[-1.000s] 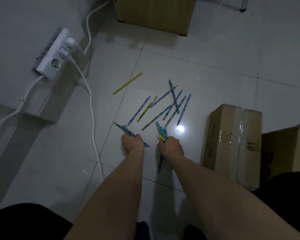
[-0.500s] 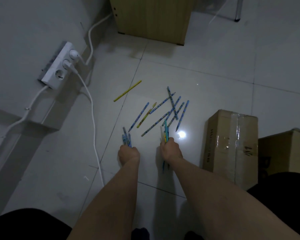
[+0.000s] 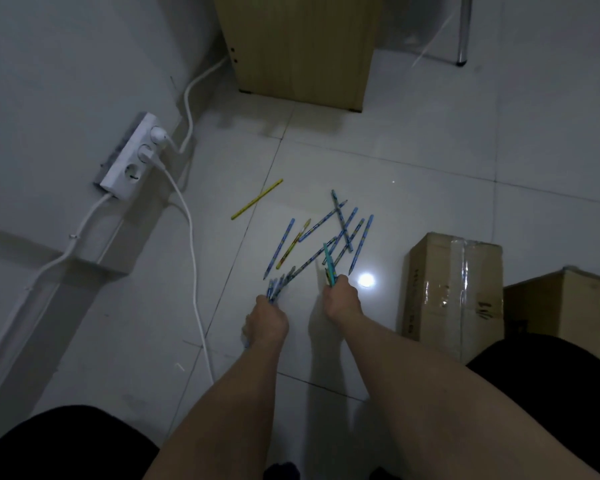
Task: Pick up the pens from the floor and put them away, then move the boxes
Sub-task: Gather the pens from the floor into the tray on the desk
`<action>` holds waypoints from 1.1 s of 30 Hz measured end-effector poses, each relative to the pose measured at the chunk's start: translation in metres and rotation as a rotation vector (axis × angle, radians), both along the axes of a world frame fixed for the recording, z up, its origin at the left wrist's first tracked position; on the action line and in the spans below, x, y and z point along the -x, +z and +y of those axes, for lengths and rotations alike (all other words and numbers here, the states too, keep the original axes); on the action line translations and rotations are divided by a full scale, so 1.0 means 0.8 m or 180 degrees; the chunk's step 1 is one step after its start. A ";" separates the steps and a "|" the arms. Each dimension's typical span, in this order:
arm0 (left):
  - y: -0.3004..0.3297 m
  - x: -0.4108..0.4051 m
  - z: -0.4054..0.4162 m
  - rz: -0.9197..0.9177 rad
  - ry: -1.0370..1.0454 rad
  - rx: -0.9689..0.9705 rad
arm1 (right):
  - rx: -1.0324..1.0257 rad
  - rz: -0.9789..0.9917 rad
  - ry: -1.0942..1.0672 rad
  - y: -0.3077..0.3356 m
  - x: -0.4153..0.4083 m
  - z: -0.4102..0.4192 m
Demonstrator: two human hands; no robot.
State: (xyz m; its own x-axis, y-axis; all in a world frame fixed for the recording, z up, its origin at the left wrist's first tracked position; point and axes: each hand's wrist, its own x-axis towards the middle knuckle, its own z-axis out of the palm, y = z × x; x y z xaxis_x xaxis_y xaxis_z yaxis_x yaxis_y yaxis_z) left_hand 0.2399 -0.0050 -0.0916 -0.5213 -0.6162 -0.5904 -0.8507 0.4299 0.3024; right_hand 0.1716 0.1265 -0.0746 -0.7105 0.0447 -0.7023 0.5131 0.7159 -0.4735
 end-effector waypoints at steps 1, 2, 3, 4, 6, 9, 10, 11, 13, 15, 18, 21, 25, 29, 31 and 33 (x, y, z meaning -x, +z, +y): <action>0.009 0.003 0.002 -0.0113 -0.0026 0.0038 | 0.0020 0.0020 -0.0013 0.005 0.003 -0.002; 0.018 0.009 0.004 -0.0153 0.0007 0.0008 | 0.0054 0.0042 -0.0035 0.011 0.007 -0.002; 0.027 0.015 0.006 -0.0164 0.0050 -0.0056 | 0.0102 0.0056 -0.0068 0.017 0.010 -0.002; 0.028 0.023 0.008 -0.0104 -0.0010 -0.0148 | 0.0161 0.0080 -0.0117 0.024 0.012 -0.003; 0.034 0.036 0.011 0.0106 -0.0151 -0.0436 | 0.0235 0.0161 -0.0200 0.036 0.018 -0.003; 0.058 0.057 0.017 0.0439 0.0002 -0.0788 | 0.0314 0.0286 -0.0290 0.055 0.028 0.001; 0.069 0.063 0.019 0.0561 -0.0063 -0.0727 | 0.0346 0.0307 -0.0323 0.059 0.031 0.001; 0.081 0.069 0.021 0.0702 -0.0106 -0.0639 | 0.0379 0.0348 -0.0355 0.065 0.034 0.002; 0.102 0.079 0.026 0.0925 -0.0116 -0.0586 | 0.0453 0.0415 -0.0420 0.079 0.039 0.004; 0.107 0.086 0.030 0.0862 -0.0166 -0.0631 | 0.0504 0.0443 -0.0487 0.084 0.041 0.003; 0.091 0.099 0.027 0.0687 -0.0146 -0.0750 | 0.0532 0.0420 -0.0577 0.079 0.046 -0.003; 0.075 0.104 0.015 0.0664 -0.0344 -0.0670 | 0.0427 0.0416 -0.0608 0.067 0.051 -0.012; 0.071 0.101 0.008 0.0642 -0.0349 -0.0710 | 0.0290 0.0453 -0.0628 0.065 0.042 -0.007; 0.090 0.101 0.012 0.0595 -0.0476 -0.0684 | 0.0257 0.0364 -0.0716 0.075 0.032 0.009; 0.103 0.110 0.014 0.0669 -0.0506 -0.0639 | 0.0259 0.0342 -0.0645 0.084 0.034 0.014; 0.118 0.122 0.020 0.0653 -0.0549 -0.0687 | 0.0315 0.0434 -0.0643 0.096 0.035 0.021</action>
